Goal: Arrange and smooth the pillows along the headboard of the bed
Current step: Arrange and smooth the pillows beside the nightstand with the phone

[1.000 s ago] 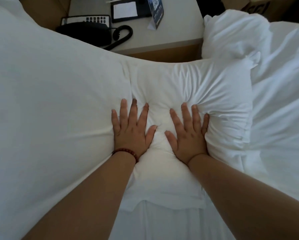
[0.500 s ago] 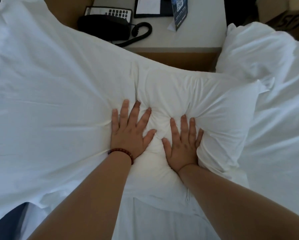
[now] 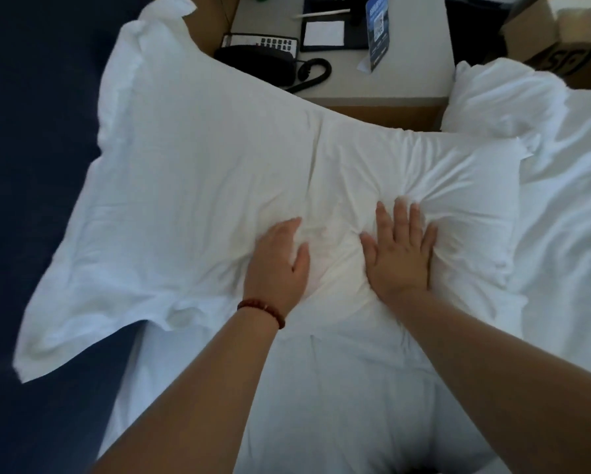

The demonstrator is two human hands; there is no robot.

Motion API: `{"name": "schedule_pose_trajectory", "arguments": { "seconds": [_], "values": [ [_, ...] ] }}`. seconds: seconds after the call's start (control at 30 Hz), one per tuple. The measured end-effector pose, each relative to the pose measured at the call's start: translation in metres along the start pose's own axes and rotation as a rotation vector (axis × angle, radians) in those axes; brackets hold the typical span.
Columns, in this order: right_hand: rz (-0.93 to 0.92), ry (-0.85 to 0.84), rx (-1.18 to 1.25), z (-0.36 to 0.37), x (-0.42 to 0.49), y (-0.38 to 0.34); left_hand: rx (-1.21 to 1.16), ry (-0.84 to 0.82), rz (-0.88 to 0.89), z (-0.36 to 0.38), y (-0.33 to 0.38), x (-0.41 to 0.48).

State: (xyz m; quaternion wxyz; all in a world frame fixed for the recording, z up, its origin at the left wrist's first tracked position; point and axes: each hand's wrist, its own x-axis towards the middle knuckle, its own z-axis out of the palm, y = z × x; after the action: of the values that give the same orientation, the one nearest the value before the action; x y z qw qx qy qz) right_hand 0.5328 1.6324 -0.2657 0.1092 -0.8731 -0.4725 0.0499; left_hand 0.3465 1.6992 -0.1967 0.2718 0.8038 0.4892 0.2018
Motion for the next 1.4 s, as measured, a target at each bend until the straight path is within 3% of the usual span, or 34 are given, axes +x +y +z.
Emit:
{"name": "schedule_pose_trajectory", "arguments": {
  "seconds": [0.13, 0.27, 0.4, 0.5, 0.6, 0.8, 0.93, 1.03, 1.1, 1.2, 1.27, 1.4],
  "values": [
    [0.001, -0.046, 0.229, -0.032, -0.027, -0.046, -0.191, 0.291, -0.145, -0.068, 0.002, -0.035],
    [-0.2, -0.097, 0.453, -0.066, -0.039, -0.136, -0.041, 0.464, -0.117, -0.148, -0.012, -0.057],
    [-0.262, -0.18, 0.782, -0.101, -0.032, -0.213, 0.013, 0.538, -0.205, -0.21, -0.029, -0.054],
    [-0.129, -0.358, 1.012, -0.112, -0.027, -0.241, 0.076, 0.334, -0.303, -0.225, -0.032, -0.045],
    [-0.085, -0.484, 0.981, -0.11, -0.032, -0.242, 0.078, 0.136, -0.475, -0.22, -0.031, -0.031],
    [0.06, -0.577, 0.958, -0.111, -0.054, -0.199, 0.138, 0.109, -0.721, -0.208, -0.022, 0.008],
    [0.125, -0.588, 1.068, -0.127, -0.061, -0.184, -0.041, -0.074, -0.727, -0.224, -0.025, 0.013],
    [0.03, -0.512, 1.114, -0.146, -0.055, -0.189, -0.102, -0.152, -0.665, -0.232, -0.021, -0.001],
    [-0.178, -0.346, 1.022, -0.168, -0.046, -0.193, -0.075, -0.143, -0.64, -0.233, -0.012, -0.015],
    [-0.786, -0.144, 0.638, -0.204, -0.022, -0.202, -0.225, -0.166, -0.6, -0.231, 0.005, -0.041],
    [-1.094, -0.177, 0.295, -0.228, -0.007, -0.216, -0.234, -0.197, -0.544, -0.23, 0.021, -0.057],
    [-1.316, -0.263, -0.333, -0.265, 0.015, -0.241, -0.232, -0.172, -0.52, -0.239, 0.036, -0.066]
  ]
}}
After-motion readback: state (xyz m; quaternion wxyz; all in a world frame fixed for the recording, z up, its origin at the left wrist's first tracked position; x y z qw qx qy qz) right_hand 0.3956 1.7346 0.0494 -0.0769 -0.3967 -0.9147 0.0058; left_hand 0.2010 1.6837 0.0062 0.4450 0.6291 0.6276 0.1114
